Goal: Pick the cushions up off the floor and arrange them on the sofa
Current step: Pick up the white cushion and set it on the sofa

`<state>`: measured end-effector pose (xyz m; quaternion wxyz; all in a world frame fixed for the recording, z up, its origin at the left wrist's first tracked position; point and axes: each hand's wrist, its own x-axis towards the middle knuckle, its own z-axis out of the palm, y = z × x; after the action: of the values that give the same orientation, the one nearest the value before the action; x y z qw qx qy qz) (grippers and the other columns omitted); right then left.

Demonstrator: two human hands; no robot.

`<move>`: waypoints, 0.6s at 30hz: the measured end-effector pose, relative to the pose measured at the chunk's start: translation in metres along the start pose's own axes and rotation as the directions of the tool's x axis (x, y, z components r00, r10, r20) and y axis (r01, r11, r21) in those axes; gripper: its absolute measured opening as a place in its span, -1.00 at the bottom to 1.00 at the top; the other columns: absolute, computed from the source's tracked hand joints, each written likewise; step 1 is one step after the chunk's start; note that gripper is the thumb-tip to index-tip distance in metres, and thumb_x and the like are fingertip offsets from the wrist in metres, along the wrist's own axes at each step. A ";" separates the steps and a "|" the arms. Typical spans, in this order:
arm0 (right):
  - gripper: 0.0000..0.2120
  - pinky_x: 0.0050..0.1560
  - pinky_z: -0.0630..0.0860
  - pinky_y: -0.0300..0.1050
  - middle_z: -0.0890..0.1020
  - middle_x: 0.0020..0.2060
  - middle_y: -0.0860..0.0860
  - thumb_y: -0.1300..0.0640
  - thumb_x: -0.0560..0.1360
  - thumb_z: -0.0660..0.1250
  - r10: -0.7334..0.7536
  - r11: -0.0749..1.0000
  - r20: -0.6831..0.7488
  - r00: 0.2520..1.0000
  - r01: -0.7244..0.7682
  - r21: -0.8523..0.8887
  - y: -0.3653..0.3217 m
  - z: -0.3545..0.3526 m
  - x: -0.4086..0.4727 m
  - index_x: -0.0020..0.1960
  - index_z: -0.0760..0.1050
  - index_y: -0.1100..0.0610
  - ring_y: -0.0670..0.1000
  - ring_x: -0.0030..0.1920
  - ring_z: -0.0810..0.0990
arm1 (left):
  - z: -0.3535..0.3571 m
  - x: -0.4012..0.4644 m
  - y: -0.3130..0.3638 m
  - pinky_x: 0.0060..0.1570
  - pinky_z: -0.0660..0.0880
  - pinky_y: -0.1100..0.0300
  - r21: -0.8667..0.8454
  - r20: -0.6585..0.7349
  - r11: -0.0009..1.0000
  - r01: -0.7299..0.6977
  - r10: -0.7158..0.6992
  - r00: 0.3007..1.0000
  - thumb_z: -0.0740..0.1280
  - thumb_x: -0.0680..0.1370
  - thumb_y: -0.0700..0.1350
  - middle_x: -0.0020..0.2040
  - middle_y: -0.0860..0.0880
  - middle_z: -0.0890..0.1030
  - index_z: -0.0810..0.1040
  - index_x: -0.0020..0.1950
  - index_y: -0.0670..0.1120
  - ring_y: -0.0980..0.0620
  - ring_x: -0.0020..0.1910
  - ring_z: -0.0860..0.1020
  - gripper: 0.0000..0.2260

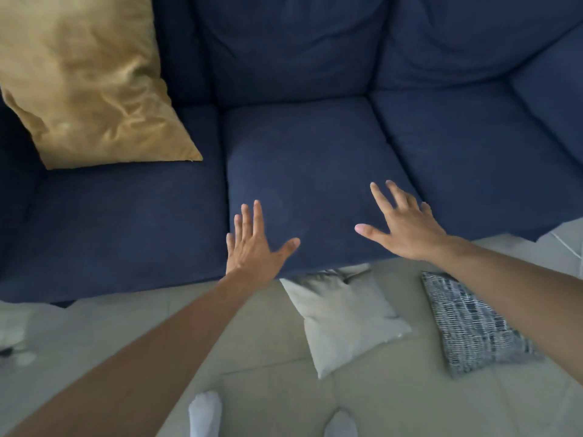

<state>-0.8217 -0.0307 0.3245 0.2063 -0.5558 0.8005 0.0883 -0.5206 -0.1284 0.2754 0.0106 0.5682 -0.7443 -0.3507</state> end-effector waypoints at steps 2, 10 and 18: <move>0.04 0.61 0.24 0.39 -0.03 0.76 0.10 -0.65 0.48 -0.09 -0.011 1.000 0.039 0.999 0.010 0.012 0.030 0.023 -0.015 0.77 -0.29 -0.16 0.23 0.72 0.09 | 0.045 -0.024 0.010 0.68 -0.23 -0.13 -0.055 0.048 0.998 0.015 -0.012 0.999 0.25 0.49 0.54 0.73 0.06 -0.32 -0.36 0.71 0.14 0.00 0.71 -0.29 0.08; -0.01 0.49 0.43 0.29 0.31 0.61 0.07 -0.62 0.51 -0.07 -0.111 0.994 0.331 0.937 0.110 0.021 0.103 0.148 -0.040 0.78 -0.20 -0.15 0.20 0.59 0.36 | 0.193 -0.076 -0.023 0.68 -0.15 -0.16 0.024 0.270 0.991 0.130 -0.131 0.954 0.25 0.50 0.55 0.74 0.00 -0.29 -0.33 0.72 0.12 -0.07 0.73 -0.24 0.08; 0.03 0.51 0.36 0.29 0.07 0.75 0.11 -0.53 0.57 0.21 -0.045 0.998 0.433 0.900 0.026 0.049 0.127 0.302 0.003 0.77 -0.29 -0.15 0.30 0.63 0.29 | 0.305 -0.027 -0.107 0.67 -0.09 -0.21 0.133 0.402 0.951 0.281 -0.311 0.861 0.36 0.43 0.54 0.74 -0.04 -0.29 -0.38 0.70 0.10 -0.14 0.73 -0.22 0.20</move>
<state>-0.8696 0.1255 0.0405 0.3922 -0.5323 0.7259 0.1891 -0.5477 0.0387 -0.0015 -0.2227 0.5873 -0.6450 -0.4353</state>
